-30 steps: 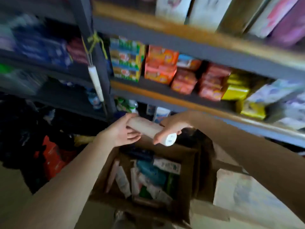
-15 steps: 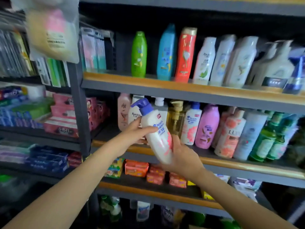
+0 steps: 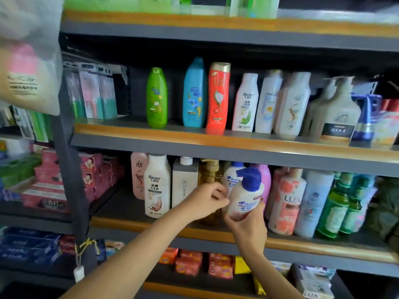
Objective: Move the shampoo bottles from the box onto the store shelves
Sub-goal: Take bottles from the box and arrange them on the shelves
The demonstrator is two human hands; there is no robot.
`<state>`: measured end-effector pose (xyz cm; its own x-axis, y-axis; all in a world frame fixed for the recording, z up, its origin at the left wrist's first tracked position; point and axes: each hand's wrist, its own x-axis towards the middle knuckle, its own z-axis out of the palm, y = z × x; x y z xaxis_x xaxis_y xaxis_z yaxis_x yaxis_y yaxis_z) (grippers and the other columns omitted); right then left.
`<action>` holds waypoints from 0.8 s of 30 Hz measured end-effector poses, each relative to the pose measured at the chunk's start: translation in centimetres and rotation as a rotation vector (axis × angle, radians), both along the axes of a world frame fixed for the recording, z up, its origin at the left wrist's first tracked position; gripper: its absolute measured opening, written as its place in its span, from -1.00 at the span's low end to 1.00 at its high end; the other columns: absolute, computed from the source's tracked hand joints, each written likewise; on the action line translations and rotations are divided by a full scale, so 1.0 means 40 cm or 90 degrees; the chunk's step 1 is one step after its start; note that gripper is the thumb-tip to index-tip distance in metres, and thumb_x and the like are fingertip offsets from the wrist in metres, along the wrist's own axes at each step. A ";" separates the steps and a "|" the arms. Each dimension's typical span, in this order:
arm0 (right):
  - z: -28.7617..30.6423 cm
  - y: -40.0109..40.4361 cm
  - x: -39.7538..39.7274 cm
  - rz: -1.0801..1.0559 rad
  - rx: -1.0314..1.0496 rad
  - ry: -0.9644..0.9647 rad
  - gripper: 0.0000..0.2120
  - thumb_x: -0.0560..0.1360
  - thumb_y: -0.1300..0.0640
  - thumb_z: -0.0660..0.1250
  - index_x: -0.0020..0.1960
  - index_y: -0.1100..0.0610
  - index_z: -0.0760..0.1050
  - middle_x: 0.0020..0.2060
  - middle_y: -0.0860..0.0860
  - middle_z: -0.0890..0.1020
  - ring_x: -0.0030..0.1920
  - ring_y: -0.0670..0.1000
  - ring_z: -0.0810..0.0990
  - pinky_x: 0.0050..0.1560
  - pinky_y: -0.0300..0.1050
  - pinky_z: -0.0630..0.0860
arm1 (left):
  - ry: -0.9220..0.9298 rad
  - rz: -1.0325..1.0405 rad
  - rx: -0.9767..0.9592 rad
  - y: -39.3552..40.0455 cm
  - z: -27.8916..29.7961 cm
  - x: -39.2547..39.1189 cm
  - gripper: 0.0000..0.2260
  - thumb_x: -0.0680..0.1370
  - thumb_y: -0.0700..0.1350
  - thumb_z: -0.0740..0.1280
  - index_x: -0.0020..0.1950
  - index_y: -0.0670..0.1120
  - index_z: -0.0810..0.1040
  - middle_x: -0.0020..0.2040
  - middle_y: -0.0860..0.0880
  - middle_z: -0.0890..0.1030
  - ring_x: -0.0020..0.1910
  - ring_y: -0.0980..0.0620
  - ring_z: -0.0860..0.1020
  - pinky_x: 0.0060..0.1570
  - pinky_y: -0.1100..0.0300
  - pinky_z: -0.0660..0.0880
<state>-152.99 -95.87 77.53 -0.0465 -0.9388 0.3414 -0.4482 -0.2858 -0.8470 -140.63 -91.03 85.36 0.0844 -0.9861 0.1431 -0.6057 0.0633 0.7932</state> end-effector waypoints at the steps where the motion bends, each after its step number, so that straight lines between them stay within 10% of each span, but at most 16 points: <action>1: 0.002 -0.019 0.002 -0.013 0.002 0.006 -0.37 0.23 -0.01 0.55 0.05 0.03 0.17 -0.08 0.00 0.53 0.00 0.15 0.58 -0.07 0.03 0.54 | 0.009 0.015 0.024 -0.006 -0.008 0.011 -0.76 0.54 -0.10 0.30 0.21 -0.04 0.49 0.09 0.02 0.58 0.05 0.06 0.56 0.13 0.08 0.52; 24: -0.022 -0.121 0.056 0.049 0.133 0.091 -0.35 0.38 0.09 0.47 0.27 0.24 0.18 0.19 0.19 0.47 0.20 0.22 0.47 0.10 0.06 0.45 | 0.046 0.115 0.104 -0.035 -0.120 0.061 -0.78 0.58 -0.23 0.19 0.21 -0.14 0.48 0.12 -0.11 0.59 0.07 0.00 0.57 0.03 0.15 0.54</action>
<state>-150.74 -100.70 76.63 0.0631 -0.9885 0.1376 -0.5508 -0.1495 -0.8212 -138.19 -92.44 80.55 0.2652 -0.9637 -0.0296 -0.5368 -0.1731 0.8257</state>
